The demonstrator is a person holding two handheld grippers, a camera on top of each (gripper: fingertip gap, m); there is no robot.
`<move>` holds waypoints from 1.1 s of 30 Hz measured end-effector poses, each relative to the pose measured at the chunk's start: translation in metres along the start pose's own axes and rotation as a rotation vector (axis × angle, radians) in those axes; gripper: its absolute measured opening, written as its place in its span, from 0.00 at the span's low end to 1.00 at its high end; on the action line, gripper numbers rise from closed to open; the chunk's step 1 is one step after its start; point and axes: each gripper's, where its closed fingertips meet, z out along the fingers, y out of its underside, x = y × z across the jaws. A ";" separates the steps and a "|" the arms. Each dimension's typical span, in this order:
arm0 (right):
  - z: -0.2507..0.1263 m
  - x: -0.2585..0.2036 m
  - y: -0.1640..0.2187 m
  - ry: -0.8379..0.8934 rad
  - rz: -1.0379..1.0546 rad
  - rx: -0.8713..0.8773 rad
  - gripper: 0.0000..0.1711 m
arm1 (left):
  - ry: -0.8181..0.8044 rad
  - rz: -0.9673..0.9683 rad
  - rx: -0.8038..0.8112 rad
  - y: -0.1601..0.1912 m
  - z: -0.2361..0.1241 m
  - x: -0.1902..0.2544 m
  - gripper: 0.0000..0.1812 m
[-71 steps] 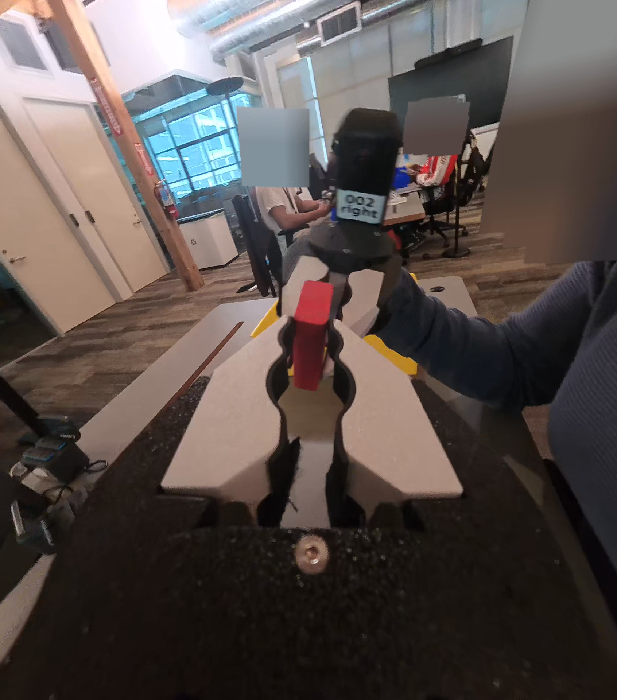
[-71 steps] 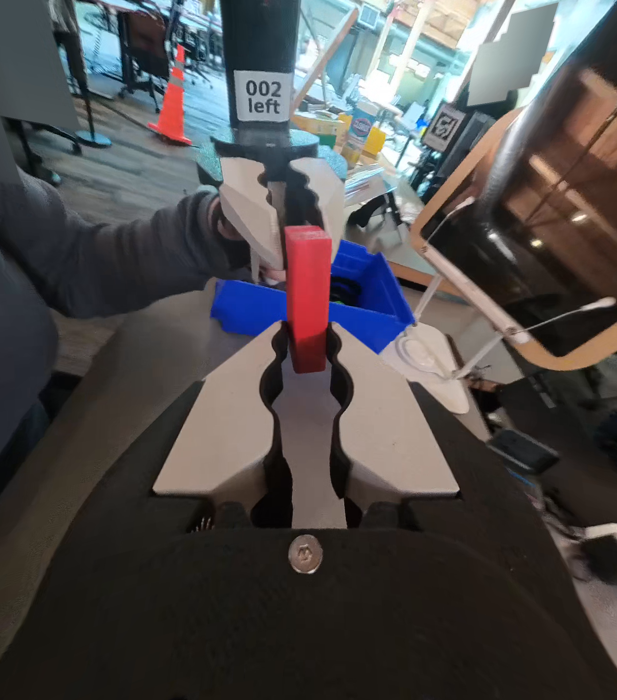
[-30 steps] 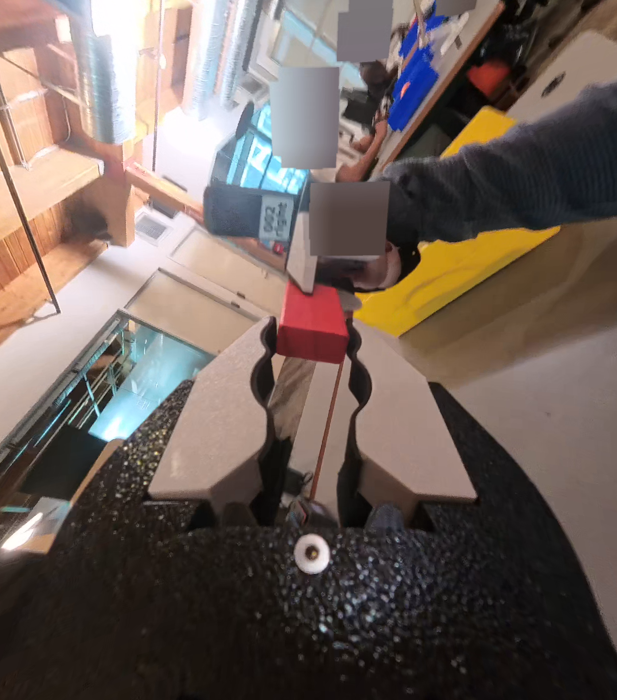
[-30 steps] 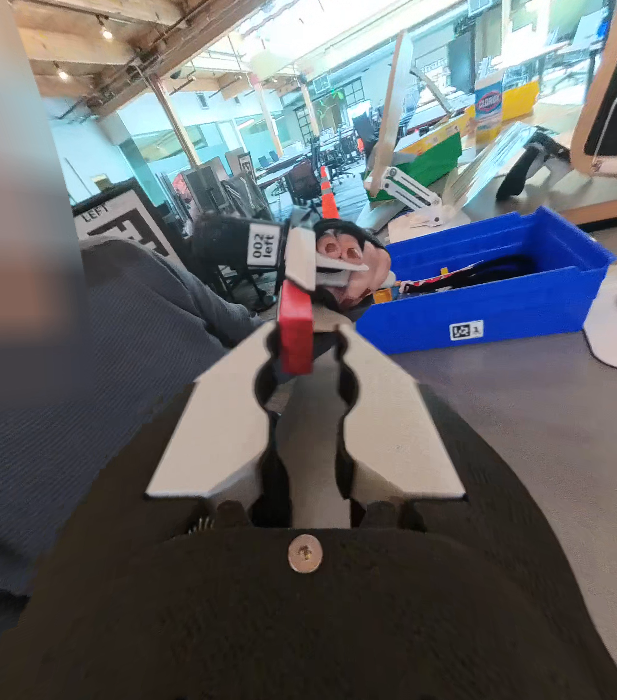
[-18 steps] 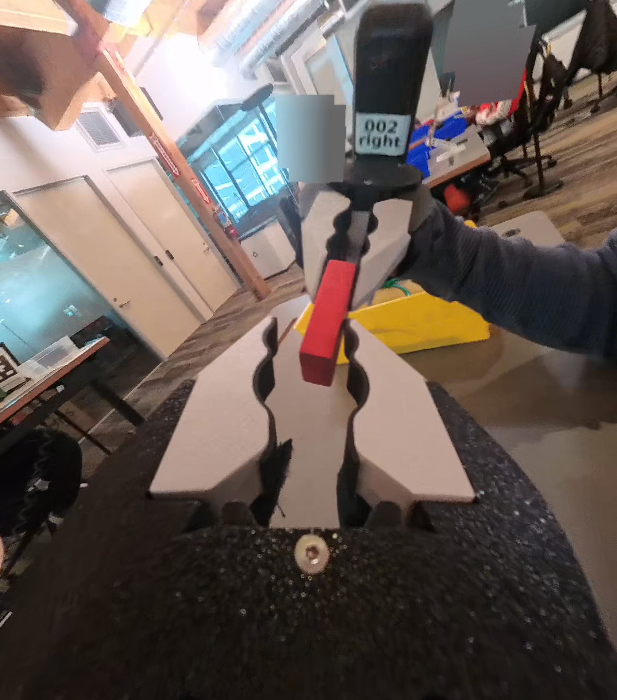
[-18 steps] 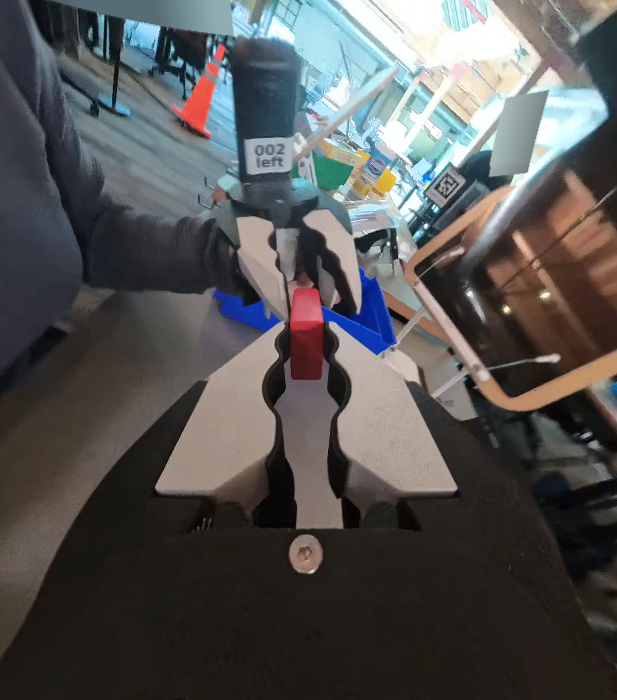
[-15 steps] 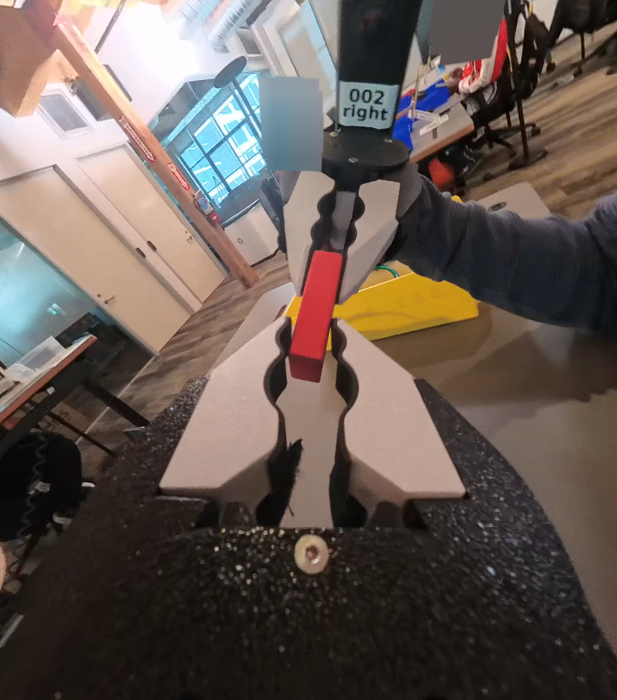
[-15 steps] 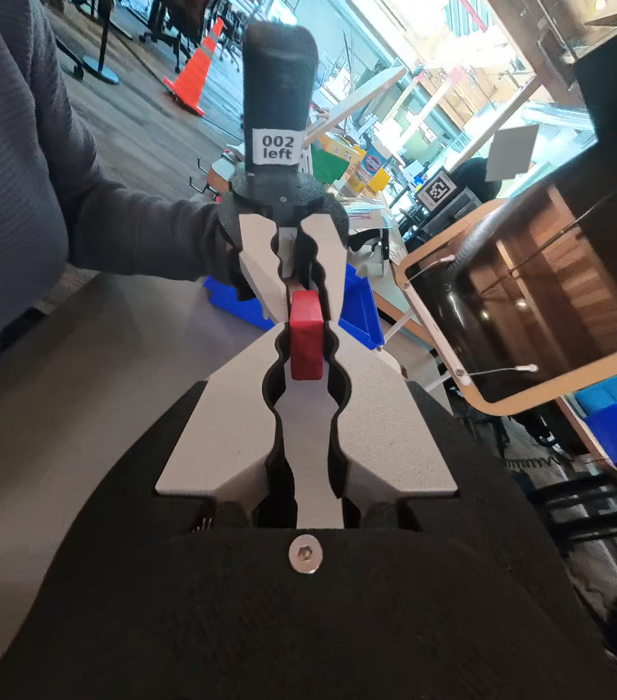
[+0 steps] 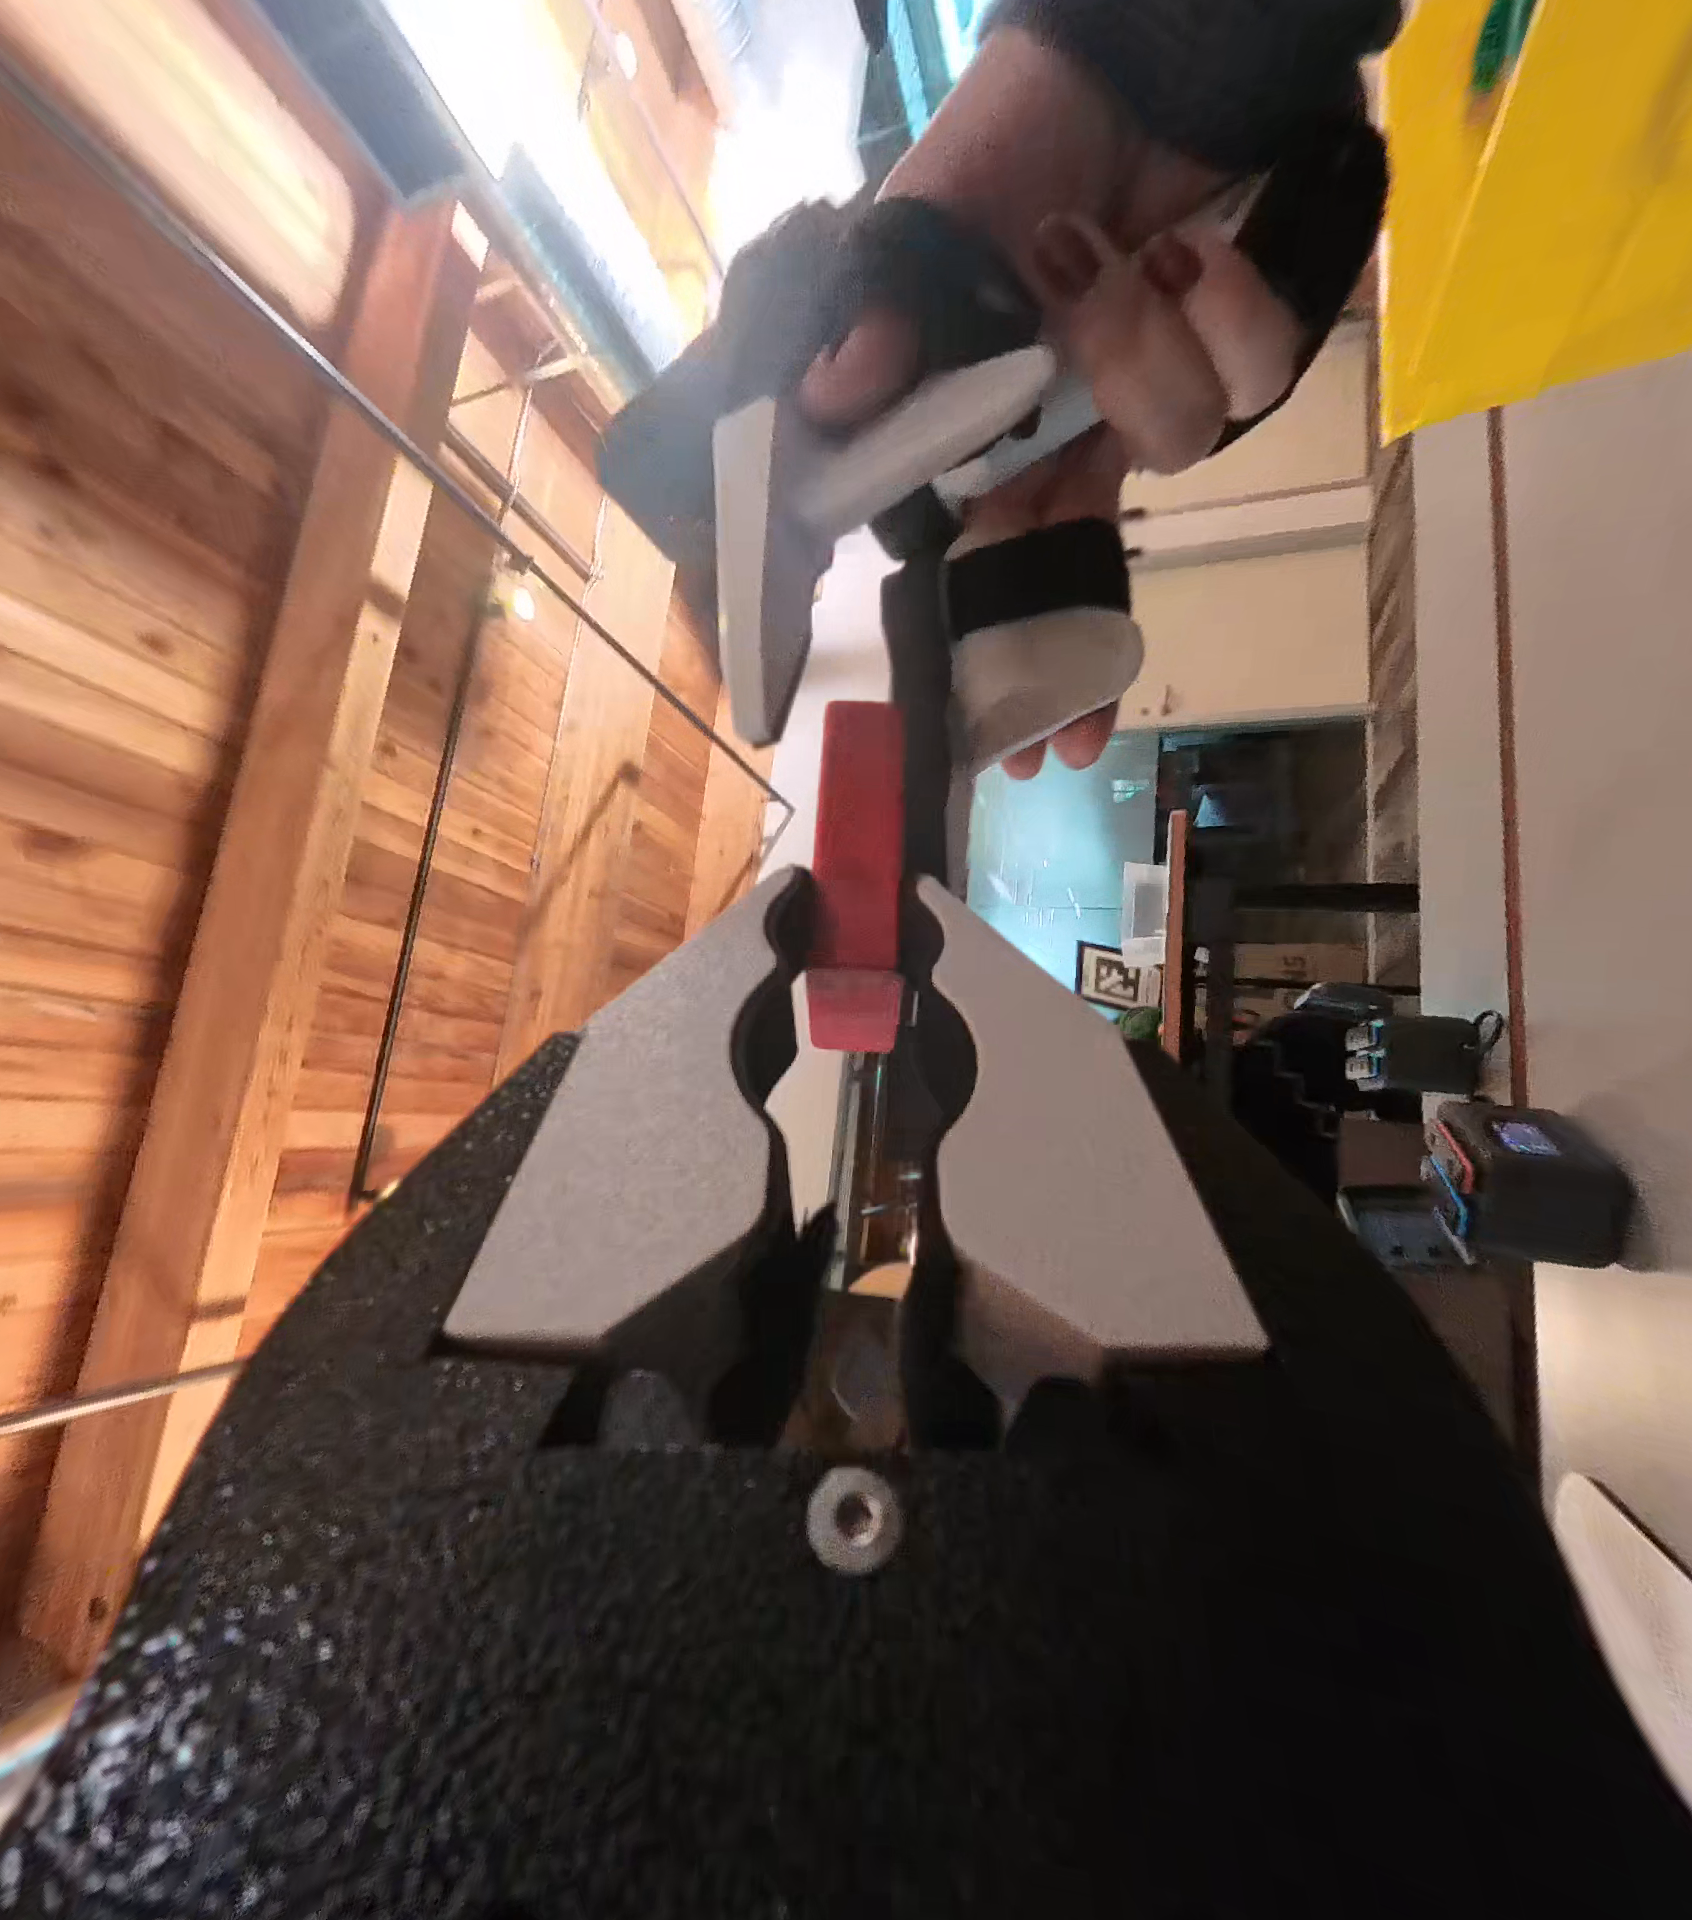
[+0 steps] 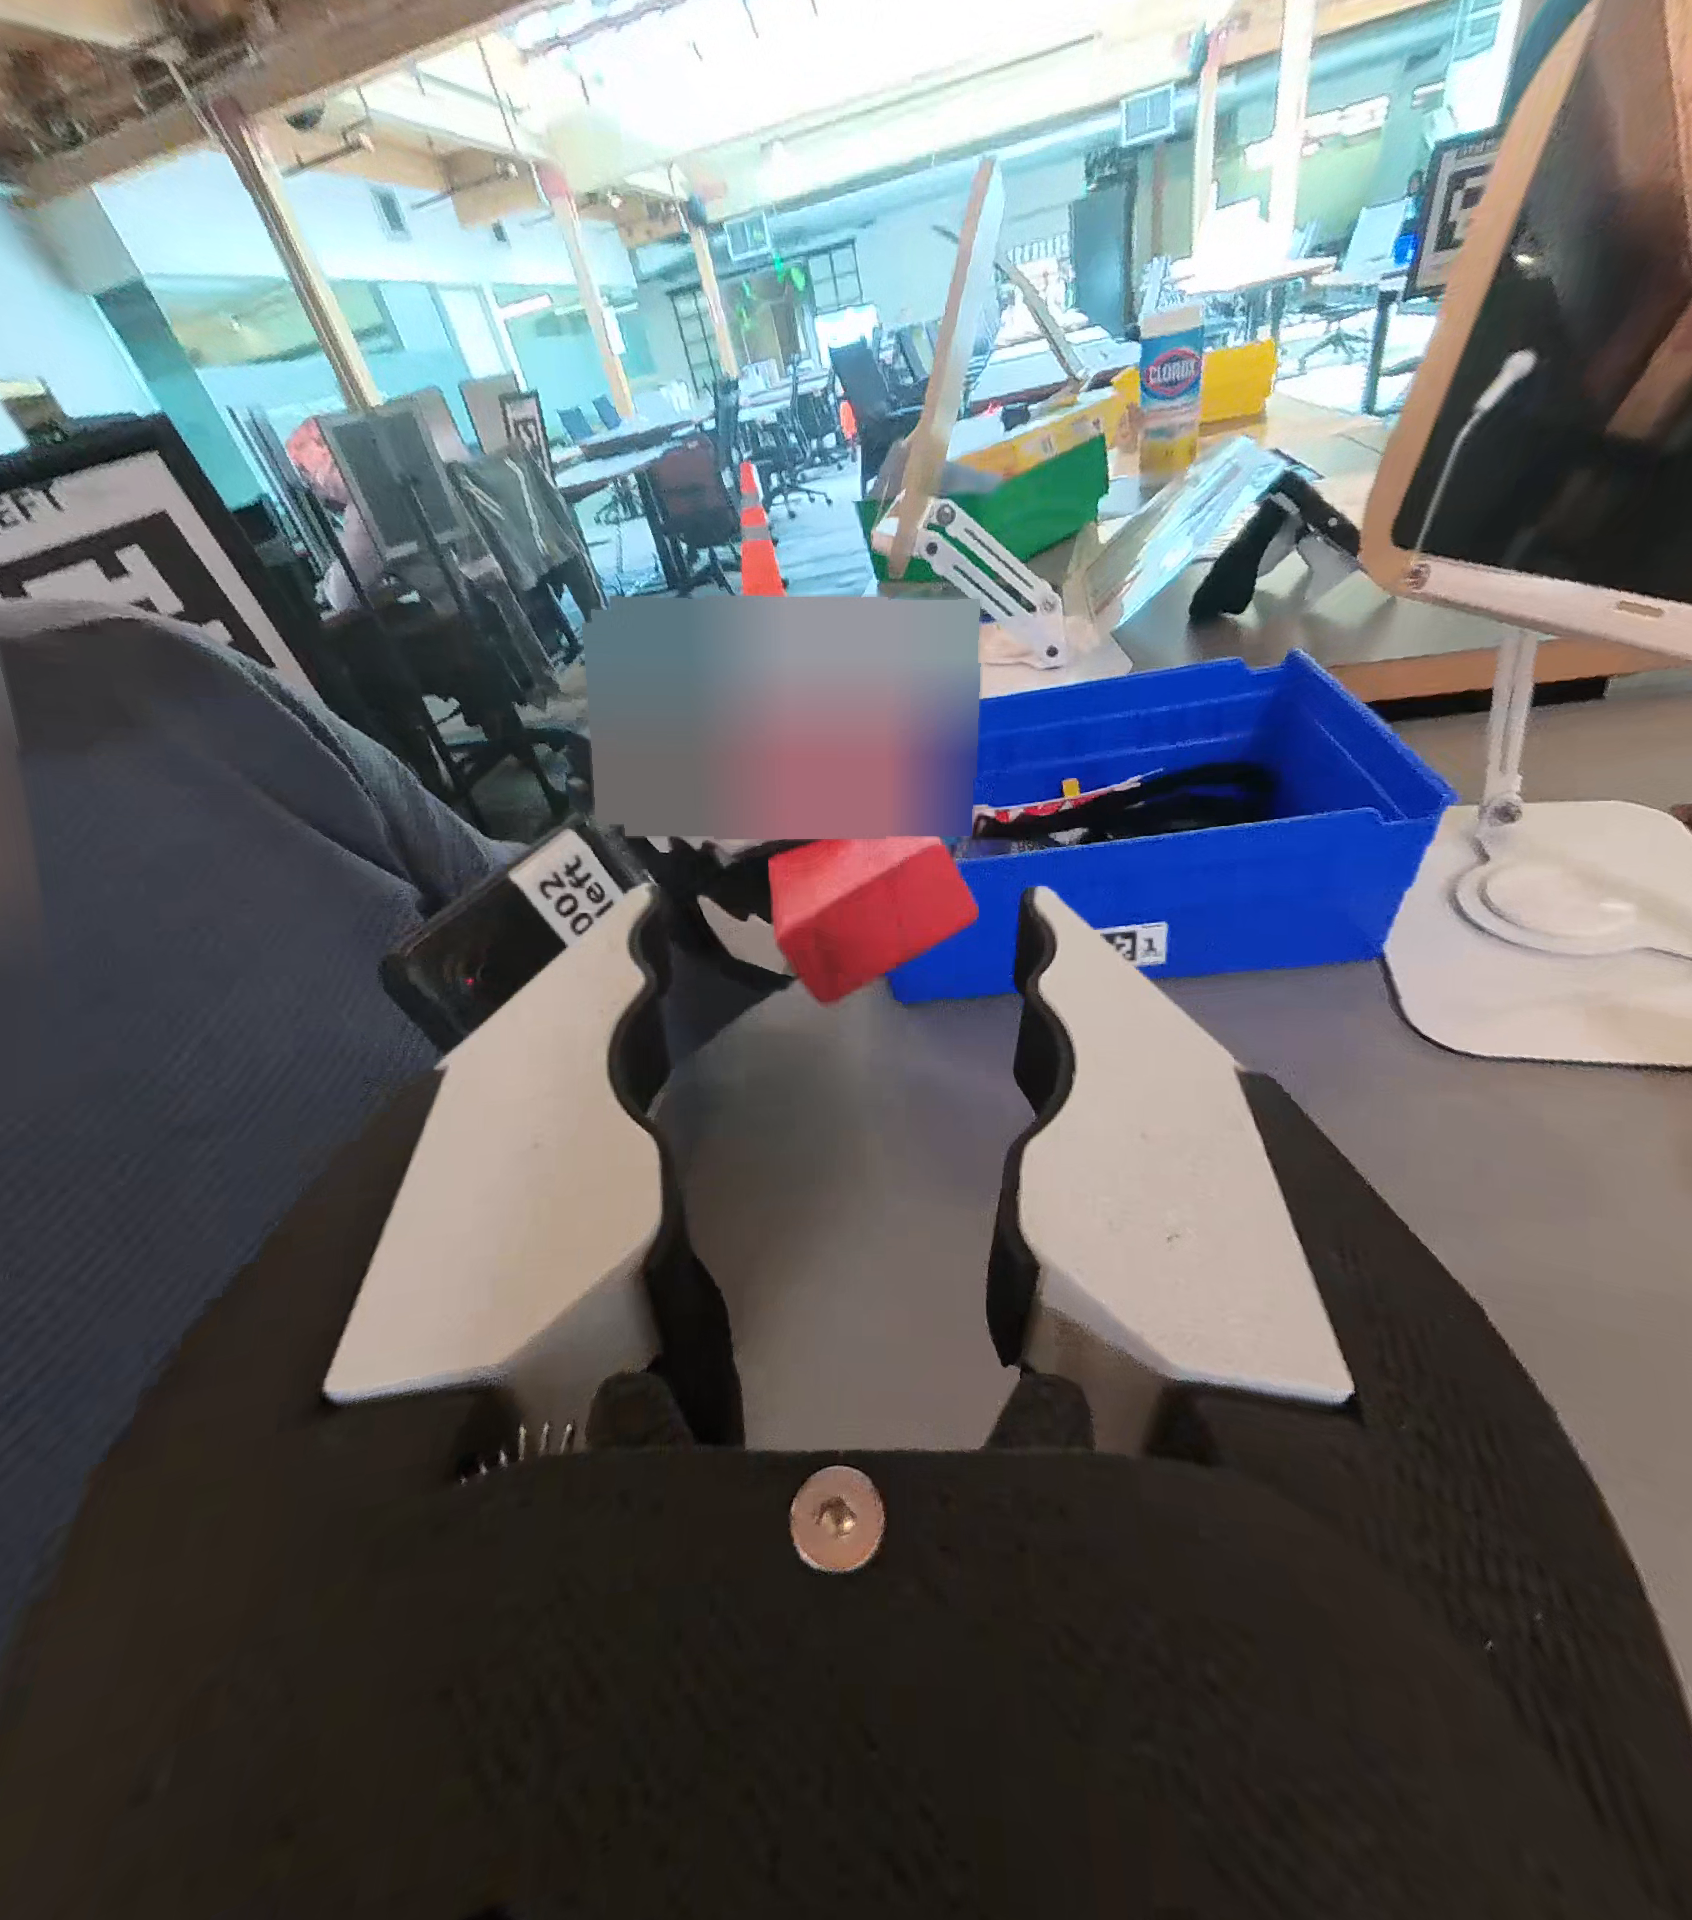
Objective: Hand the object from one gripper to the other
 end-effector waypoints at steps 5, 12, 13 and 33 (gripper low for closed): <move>0.001 -0.004 0.008 0.025 -0.172 -0.046 0.21 | 0.038 -0.090 0.078 -0.011 -0.003 0.001 0.08; -0.004 0.004 0.005 0.167 -0.417 -0.081 0.21 | 0.166 -0.649 0.101 -0.003 0.000 0.004 0.20; -0.006 0.006 0.003 0.208 -0.475 -0.086 0.21 | 0.205 -0.824 0.108 0.002 0.000 0.004 0.26; -0.002 -0.006 -0.010 0.280 -0.725 -0.028 0.28 | 0.402 -1.740 0.415 0.001 -0.002 -0.019 0.08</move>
